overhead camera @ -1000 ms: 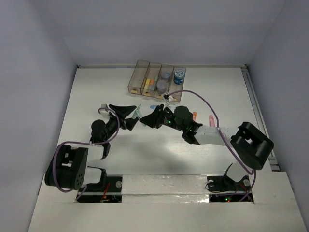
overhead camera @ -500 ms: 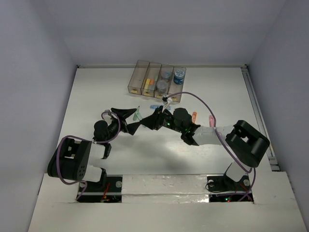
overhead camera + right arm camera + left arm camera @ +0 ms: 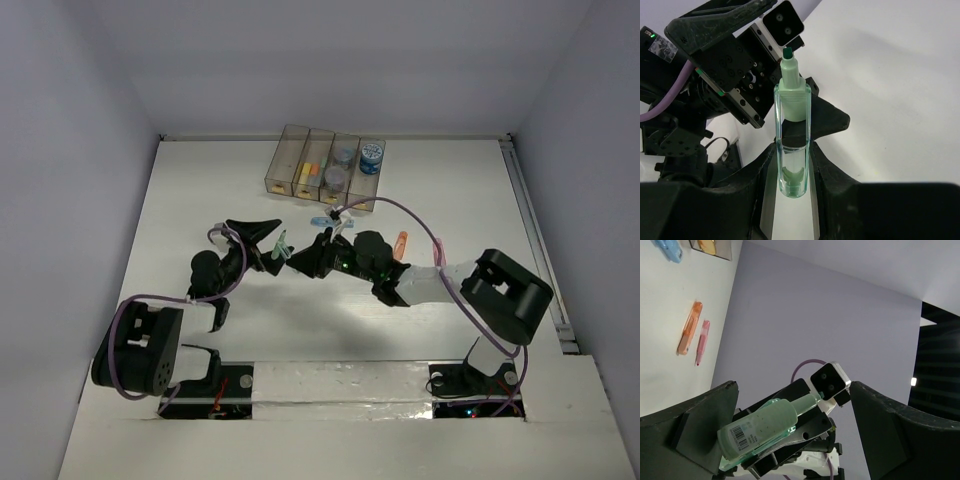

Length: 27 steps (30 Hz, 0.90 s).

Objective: Sort the stationery into containers
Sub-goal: Close the pen cap on the pen.

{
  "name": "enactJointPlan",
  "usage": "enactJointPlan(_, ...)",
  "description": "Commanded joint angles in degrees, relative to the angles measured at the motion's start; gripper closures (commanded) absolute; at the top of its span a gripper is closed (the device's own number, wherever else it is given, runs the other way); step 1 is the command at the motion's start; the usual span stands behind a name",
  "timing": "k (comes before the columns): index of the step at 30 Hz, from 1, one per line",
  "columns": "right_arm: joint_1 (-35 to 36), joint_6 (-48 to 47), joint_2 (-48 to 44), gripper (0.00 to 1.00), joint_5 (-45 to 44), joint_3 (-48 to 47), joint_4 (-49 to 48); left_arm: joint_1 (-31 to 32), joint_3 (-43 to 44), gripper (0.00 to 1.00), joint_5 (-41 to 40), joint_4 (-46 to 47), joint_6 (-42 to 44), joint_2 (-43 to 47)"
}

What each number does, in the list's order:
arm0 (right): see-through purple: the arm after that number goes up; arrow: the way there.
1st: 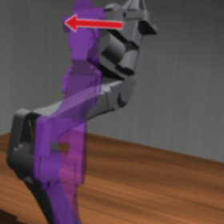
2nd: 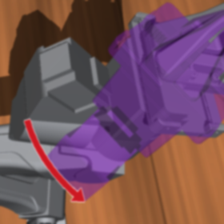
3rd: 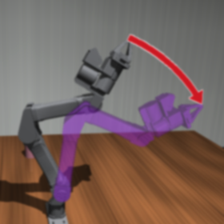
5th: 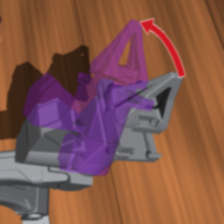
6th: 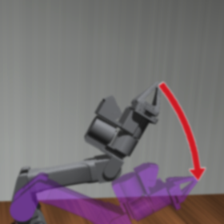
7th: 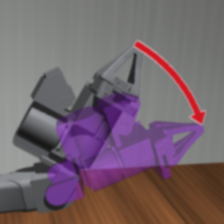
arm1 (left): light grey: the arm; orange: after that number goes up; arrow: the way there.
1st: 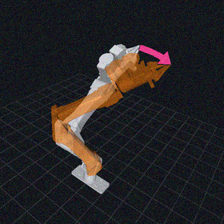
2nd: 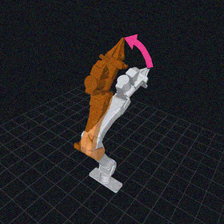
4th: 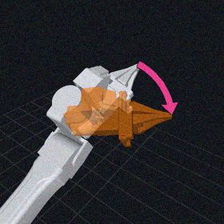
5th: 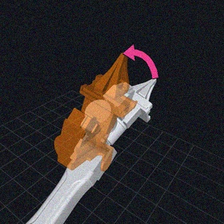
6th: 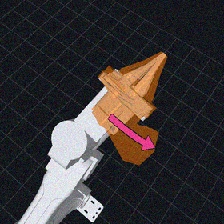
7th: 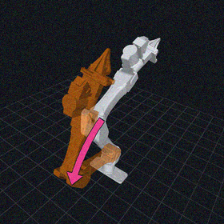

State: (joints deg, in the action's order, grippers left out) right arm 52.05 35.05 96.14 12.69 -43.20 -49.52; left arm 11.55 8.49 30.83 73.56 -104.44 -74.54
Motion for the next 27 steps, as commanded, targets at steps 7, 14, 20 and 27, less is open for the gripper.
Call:
enactJointPlan(7,0.68,-2.53,-2.88,0.96,-1.0,4.08,-4.45,0.23,0.91,0.09,0.2,36.3,2.31,4.32)
enactJointPlan(14,0.68,-4.54,-5.17,0.97,0.14,4.53,0.45,0.23,0.91,0.15,0.63,34.9,3.72,4.58)
enactJointPlan(20,1.21,-6.13,-5.87,0.98,0.49,4.44,4.16,0.23,1.44,0.23,2.04,32.0,5.74,4.93)
enactJointPlan(27,1.21,-8.06,-7.63,0.99,0.49,4.09,8.29,0.23,2.58,0.41,4.32,29.54,8.11,4.5)
